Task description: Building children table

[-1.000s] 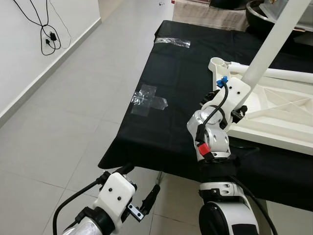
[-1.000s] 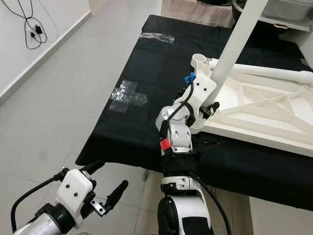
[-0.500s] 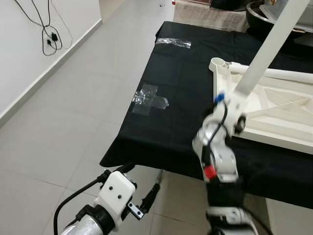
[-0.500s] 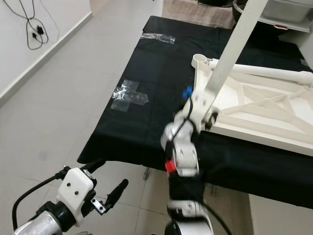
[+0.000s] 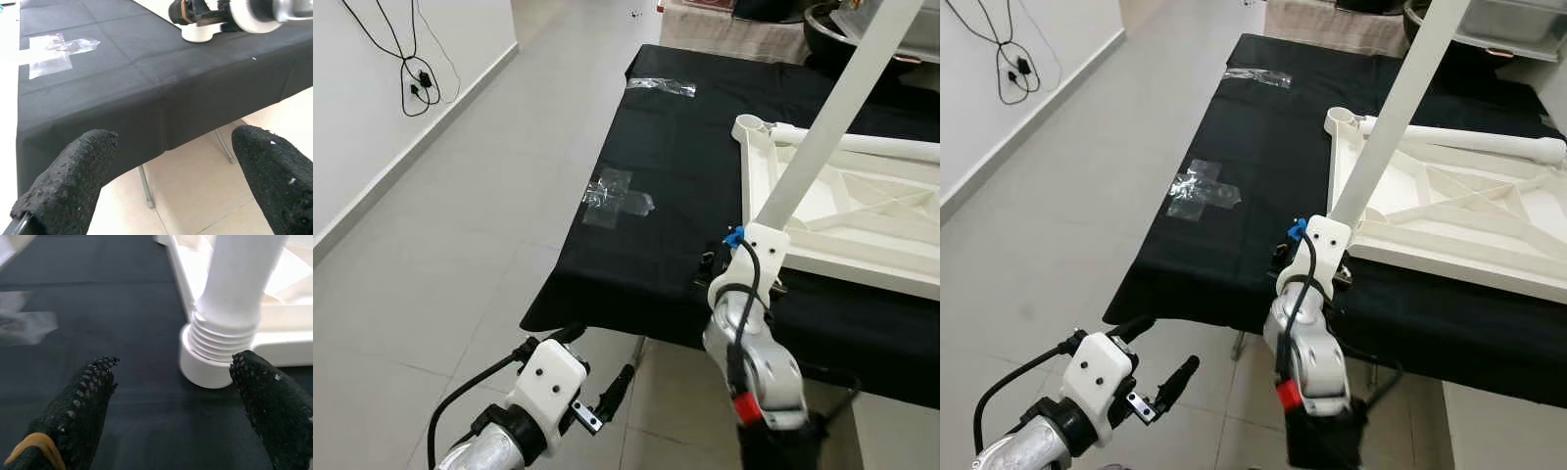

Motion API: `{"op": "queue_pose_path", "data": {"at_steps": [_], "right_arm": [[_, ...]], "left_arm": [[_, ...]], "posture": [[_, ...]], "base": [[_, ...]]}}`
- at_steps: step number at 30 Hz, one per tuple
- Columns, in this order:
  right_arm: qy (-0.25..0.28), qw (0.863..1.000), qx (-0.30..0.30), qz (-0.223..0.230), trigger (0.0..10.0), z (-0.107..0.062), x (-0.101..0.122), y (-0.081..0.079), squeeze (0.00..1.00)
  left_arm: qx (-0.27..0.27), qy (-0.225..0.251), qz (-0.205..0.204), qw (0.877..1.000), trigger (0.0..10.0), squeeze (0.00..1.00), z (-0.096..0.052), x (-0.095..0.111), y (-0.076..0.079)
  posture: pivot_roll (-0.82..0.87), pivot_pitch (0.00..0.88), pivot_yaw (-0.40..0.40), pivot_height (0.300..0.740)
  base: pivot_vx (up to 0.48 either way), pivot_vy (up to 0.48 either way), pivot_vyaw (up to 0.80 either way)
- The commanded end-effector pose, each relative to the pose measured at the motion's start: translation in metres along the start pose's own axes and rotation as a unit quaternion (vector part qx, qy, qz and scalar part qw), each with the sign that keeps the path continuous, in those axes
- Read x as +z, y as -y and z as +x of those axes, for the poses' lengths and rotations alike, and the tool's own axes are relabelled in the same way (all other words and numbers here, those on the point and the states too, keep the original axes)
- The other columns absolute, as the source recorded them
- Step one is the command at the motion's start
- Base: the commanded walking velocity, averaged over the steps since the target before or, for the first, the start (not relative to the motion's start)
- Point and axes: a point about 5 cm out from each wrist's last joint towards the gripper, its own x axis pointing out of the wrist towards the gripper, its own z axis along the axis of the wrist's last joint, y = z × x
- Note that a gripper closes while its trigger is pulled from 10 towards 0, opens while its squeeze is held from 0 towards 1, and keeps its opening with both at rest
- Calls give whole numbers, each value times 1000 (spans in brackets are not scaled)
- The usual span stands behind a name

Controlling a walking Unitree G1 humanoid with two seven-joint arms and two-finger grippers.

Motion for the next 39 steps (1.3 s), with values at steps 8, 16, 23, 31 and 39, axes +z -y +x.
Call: {"op": "queue_pose_path", "data": {"at_steps": [8,16,23,31,39], "right_arm": [[56,988,136,-56,10000,-22,-16,15,0],[33,988,137,-65,10000,-27,-31,22,0],[32,985,156,-67,10000,-25,-35,23,0],[37,988,131,-75,10000,-12,-35,33,0],[37,991,110,-73,10000,-5,-33,40,0]], "left_arm": [[42,-17,-7,999,10000,0,1,-10,-8],[89,-29,-13,996,10000,0,1,-17,-18],[114,-35,-9,993,10000,0,2,-22,-23],[111,-39,-9,993,10000,0,4,-25,-23],[110,-39,-11,993,10000,0,5,-25,-23]], "posture": [[122,80,-106,740],[126,41,-102,740],[127,29,-104,740],[124,32,-105,740],[122,34,-104,740]], "base": [[0,0,0],[0,0,-655],[0,-35,-357],[184,-335,0],[343,-330,0]]}}
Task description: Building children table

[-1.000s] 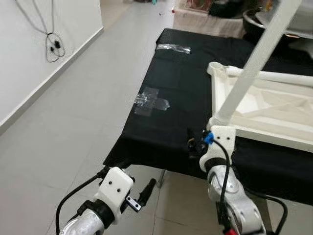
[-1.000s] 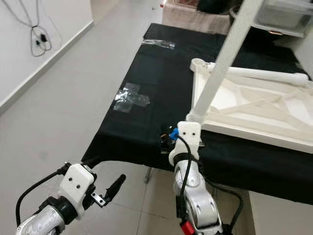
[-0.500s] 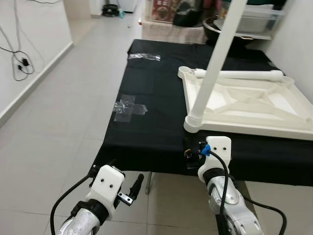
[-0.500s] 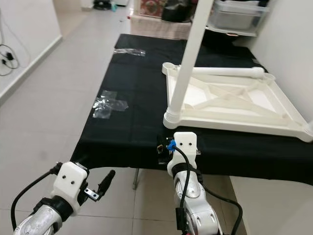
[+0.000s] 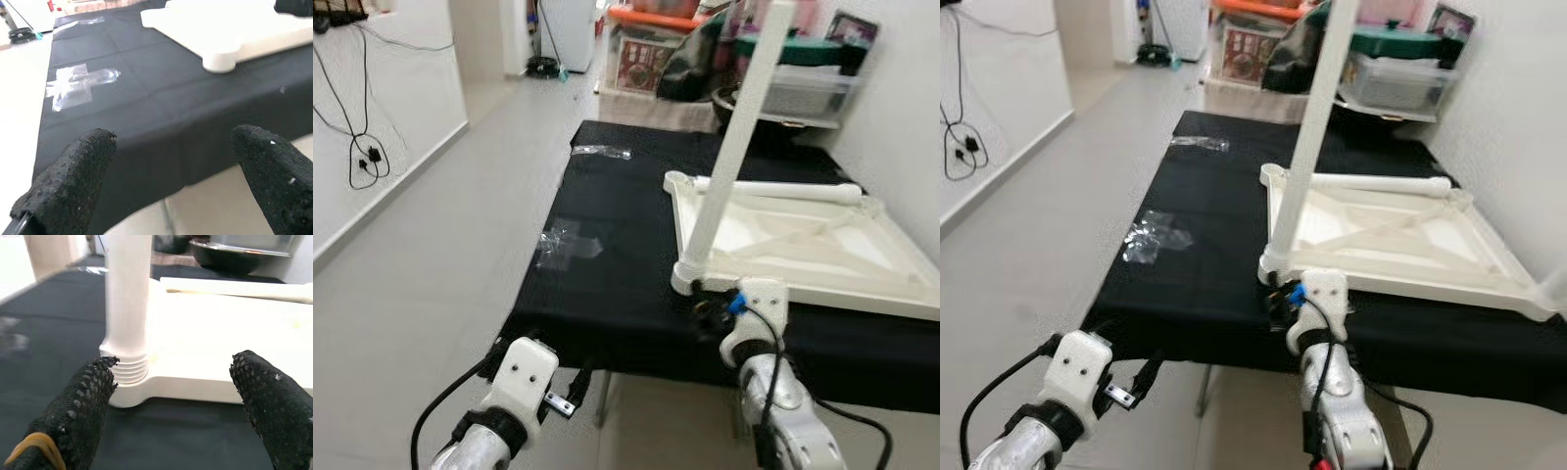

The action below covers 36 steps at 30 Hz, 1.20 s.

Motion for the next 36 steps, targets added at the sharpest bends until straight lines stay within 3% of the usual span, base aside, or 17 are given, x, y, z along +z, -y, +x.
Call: {"op": "queue_pose_path", "data": {"at_steps": [1,11,19,20,22,25,26,27,28,29,30,32,33,36], "right_arm": [[8,1000,7,-5,10000,4,3,-5,0],[4,1000,-18,-14,10000,7,-1,9,0],[-4,1000,-21,11,10000,4,-5,15,0],[-7,999,-23,26,10000,6,-7,18,0],[4,995,40,86,10000,22,2,19,0],[4,995,40,86,10000,22,2,19,0],[20,985,123,120,10000,40,18,19,78],[20,985,123,120,10000,40,18,19,78],[23,974,188,123,10000,47,28,19,1000],[23,966,234,107,10000,53,37,20,1000],[23,966,234,107,10000,53,37,20,1000],[9,944,322,76,10000,54,46,24,1000],[9,944,322,76,10000,54,46,24,1000],[-30,916,399,32,10000,48,44,34,1000]], "left_arm": [[3,-10,5,1000,10000,0,-1,-4,-3],[5,-17,0,1000,10000,0,-1,-6,-5],[5,-13,0,1000,10000,0,-1,-5,-5],[5,-13,-2,1000,10000,0,-1,-5,-5],[10,-7,-9,1000,10000,0,-3,-3,-6],[10,-7,-9,1000,10000,0,-3,-3,-6],[12,-5,-19,1000,10000,0,-4,-1,-6],[12,-5,-19,1000,10000,0,-4,-1,-6],[11,-4,-21,1000,10000,0,-5,-1,-5],[9,-4,-22,1000,10000,0,-5,0,-4],[9,-4,-22,1000,10000,0,-5,0,-4],[8,-5,-23,1000,10000,0,-6,0,-3],[8,-5,-23,1000,10000,0,-6,0,-3],[9,-5,-26,1000,10000,0,-8,1,-2]], "posture": [[125,42,-102,740],[125,54,-102,740],[130,60,-103,740],[130,60,-103,740],[124,73,-102,740],[124,73,-102,740],[129,79,-108,740],[129,79,-108,740],[129,84,-109,740],[137,87,-113,740],[137,87,-113,740],[135,94,-114,740],[135,94,-114,740],[137,101,-119,740]], "base": [[382,-289,0],[31,0,0],[0,0,0],[0,0,0],[0,0,0],[0,0,0],[0,0,0],[0,0,0],[0,0,0],[0,0,0],[0,0,0],[0,0,0],[0,0,0],[0,0,0]]}}
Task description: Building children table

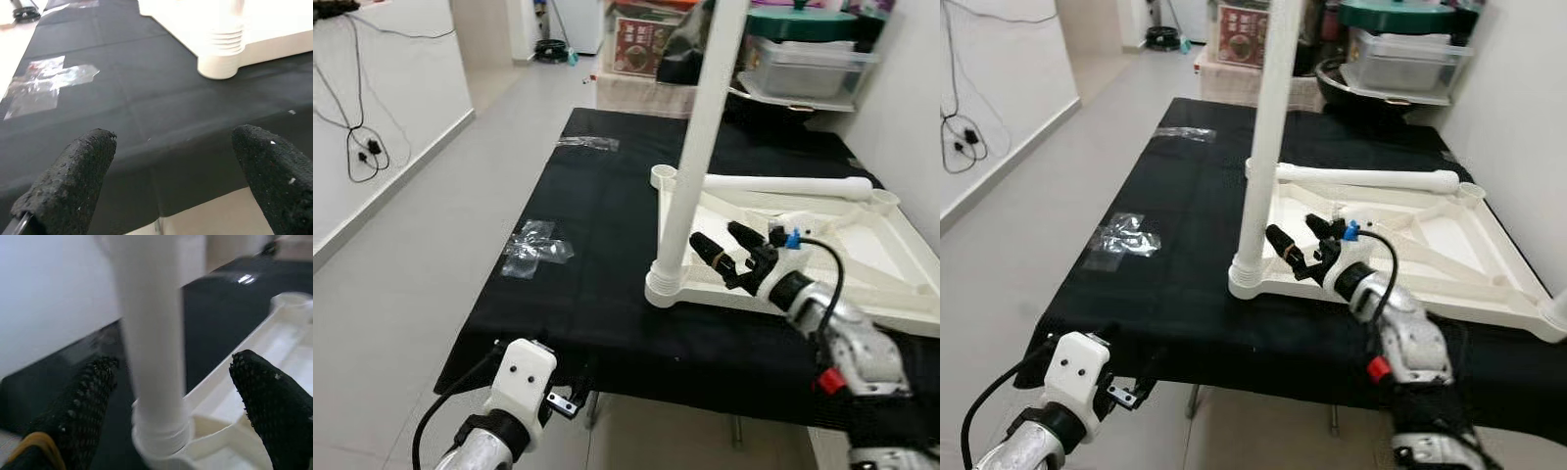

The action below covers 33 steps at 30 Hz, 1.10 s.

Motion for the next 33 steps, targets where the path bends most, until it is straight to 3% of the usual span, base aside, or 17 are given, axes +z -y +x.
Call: {"op": "queue_pose_path", "data": {"at_steps": [1,3,4,7,9,14,33], "right_arm": [[-49,998,48,5,10000,-8,-13,1,1000],[-60,996,60,1,10000,-11,-14,2,1000],[-90,991,97,-10,10000,-21,-14,10,0],[-101,986,135,-5,10000,-31,-7,17,0],[-95,987,128,-8,10000,-28,-4,20,0],[-70,992,101,-1,10000,-13,7,26,0],[-10,995,95,-6,10000,11,21,28,0]], "left_arm": [[-2,2,-8,1000,10000,0,-2,2,2],[-2,2,-7,1000,10000,0,-2,3,2],[-4,3,-7,1000,10000,0,-3,3,2],[-4,0,-5,1000,10000,0,-3,2,2],[-5,0,-6,1000,10000,0,-3,2,2],[-7,3,-5,1000,10000,0,-2,3,3],[-11,4,-5,1000,10000,0,-3,4,4]], "posture": [[137,101,-119,740],[137,101,-119,740],[134,102,-118,740],[130,101,-115,740],[132,99,-115,740],[140,99,-116,740],[138,101,-115,740]], "base": [[0,0,0],[0,0,0],[0,0,0],[0,0,0],[0,0,0],[0,0,0],[0,0,0]]}}
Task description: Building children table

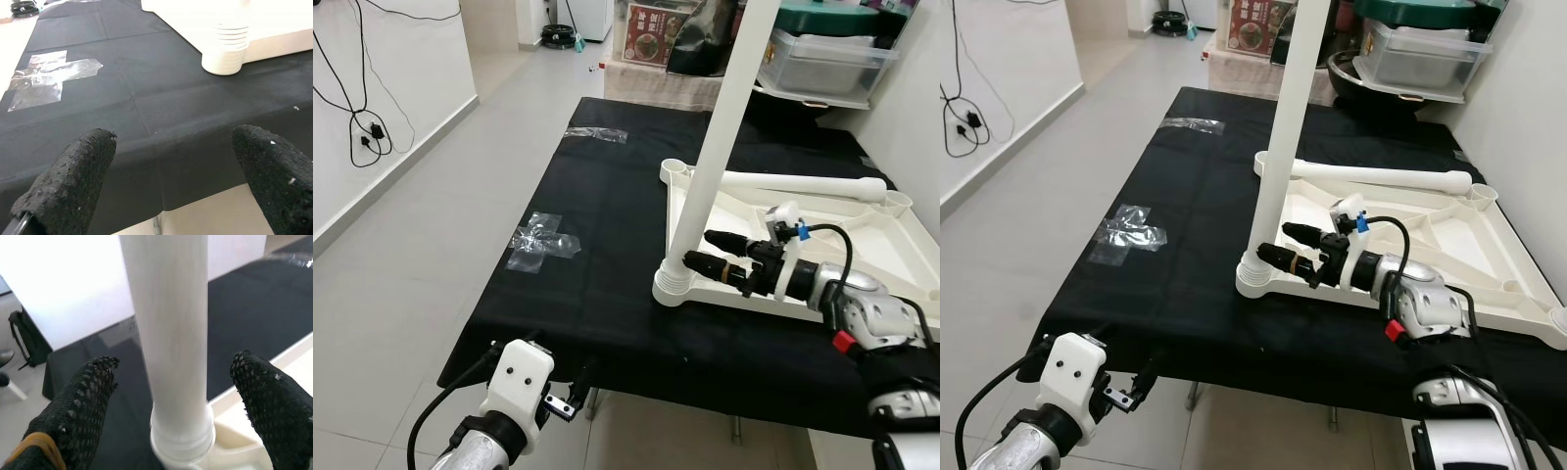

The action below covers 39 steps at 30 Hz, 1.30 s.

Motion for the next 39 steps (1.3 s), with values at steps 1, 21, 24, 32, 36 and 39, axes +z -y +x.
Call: {"op": "queue_pose_path", "data": {"at_steps": [1,21,24,32,36,39], "right_arm": [[11,1000,-8,-4,10000,0,4,3,0],[54,998,25,-23,10000,34,25,-2,0],[60,997,28,-24,10000,40,28,-3,0],[74,996,34,-24,10000,52,35,-6,0],[79,996,32,-25,10000,54,37,-6,0],[81,996,30,-26,10000,55,37,-5,0]], "left_arm": [[-5,-1,-5,1000,10000,0,-1,1,2],[-6,2,-6,1000,10000,0,0,2,3],[-7,2,-6,1000,10000,0,0,2,4],[-7,1,-6,1000,10000,0,-1,2,4],[-8,1,-6,1000,10000,0,-1,2,5],[-8,1,-6,1000,10000,0,-1,2,6]], "posture": [[138,101,-115,740],[141,104,-120,740],[141,108,-123,740],[141,107,-127,740],[142,107,-129,740],[141,103,-130,740]], "base": [[0,0,0],[0,0,0],[0,0,0],[0,0,0],[0,0,0],[0,0,0]]}}
